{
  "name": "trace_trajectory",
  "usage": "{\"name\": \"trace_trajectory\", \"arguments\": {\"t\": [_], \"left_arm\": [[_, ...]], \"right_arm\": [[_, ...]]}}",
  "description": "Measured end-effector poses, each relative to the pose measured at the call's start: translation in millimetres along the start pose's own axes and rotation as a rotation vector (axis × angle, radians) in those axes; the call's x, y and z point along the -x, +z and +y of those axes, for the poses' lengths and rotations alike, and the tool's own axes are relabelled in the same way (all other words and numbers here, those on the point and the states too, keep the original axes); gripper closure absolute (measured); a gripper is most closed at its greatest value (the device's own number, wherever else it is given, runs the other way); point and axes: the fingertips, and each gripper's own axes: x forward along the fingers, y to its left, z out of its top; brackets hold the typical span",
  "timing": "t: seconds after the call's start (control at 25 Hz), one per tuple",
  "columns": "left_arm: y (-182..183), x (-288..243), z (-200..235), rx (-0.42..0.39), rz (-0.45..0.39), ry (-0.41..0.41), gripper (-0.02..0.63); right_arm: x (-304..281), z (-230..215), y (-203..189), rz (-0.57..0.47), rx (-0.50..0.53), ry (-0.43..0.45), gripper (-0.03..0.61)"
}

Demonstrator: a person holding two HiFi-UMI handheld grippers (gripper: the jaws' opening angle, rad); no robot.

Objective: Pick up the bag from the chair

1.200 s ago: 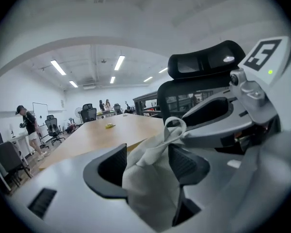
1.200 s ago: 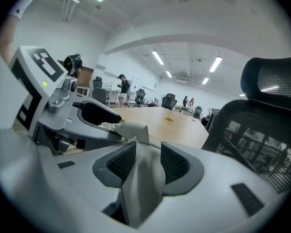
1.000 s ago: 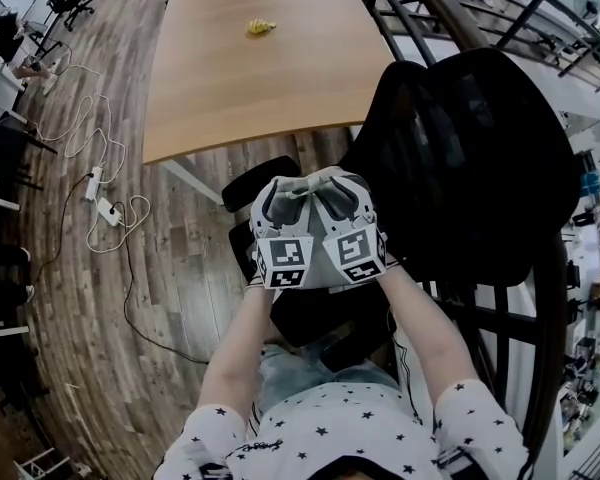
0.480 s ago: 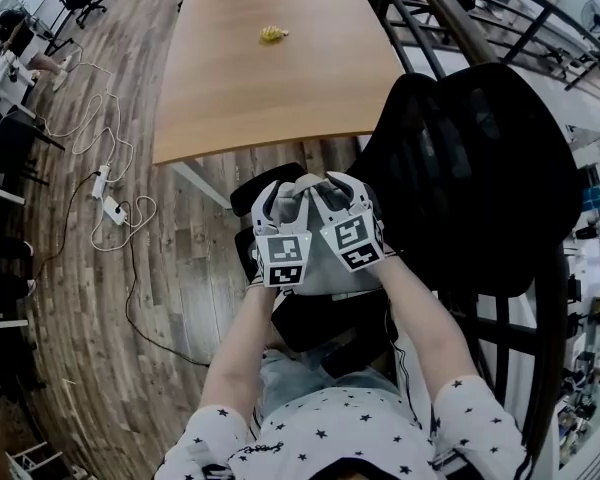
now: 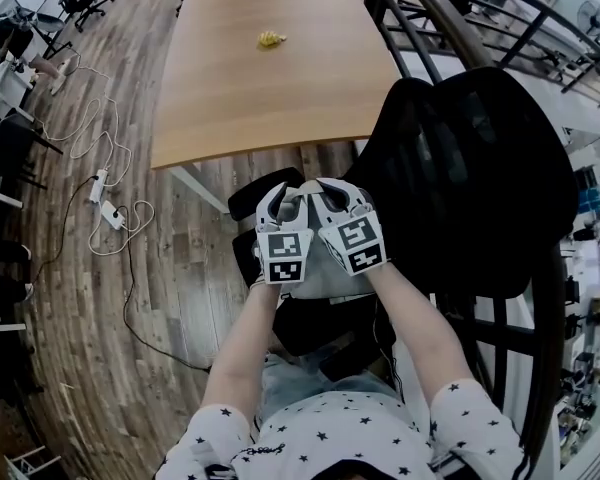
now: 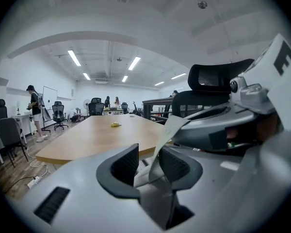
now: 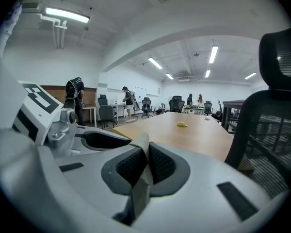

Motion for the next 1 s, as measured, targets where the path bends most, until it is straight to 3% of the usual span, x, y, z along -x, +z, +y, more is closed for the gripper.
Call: {"name": "trace_trajectory", "arguments": {"t": [0.24,0.6,1.0], "left_arm": [[15,1,-23,0.037,-0.047,-0.089,0.561],[68,55,-78,0.119,-0.155,-0.256,0.592],[115,159,-92,0.113,-0.274,-0.327,0.600]], "right_arm": [[19,-4,10,-0.037,-0.033,-0.042,0.583],[101,-1,45,-0.132,-0.072,-0.167,0.583],[176,59,96,-0.209,-0.063,-0.279,0.583]]}}
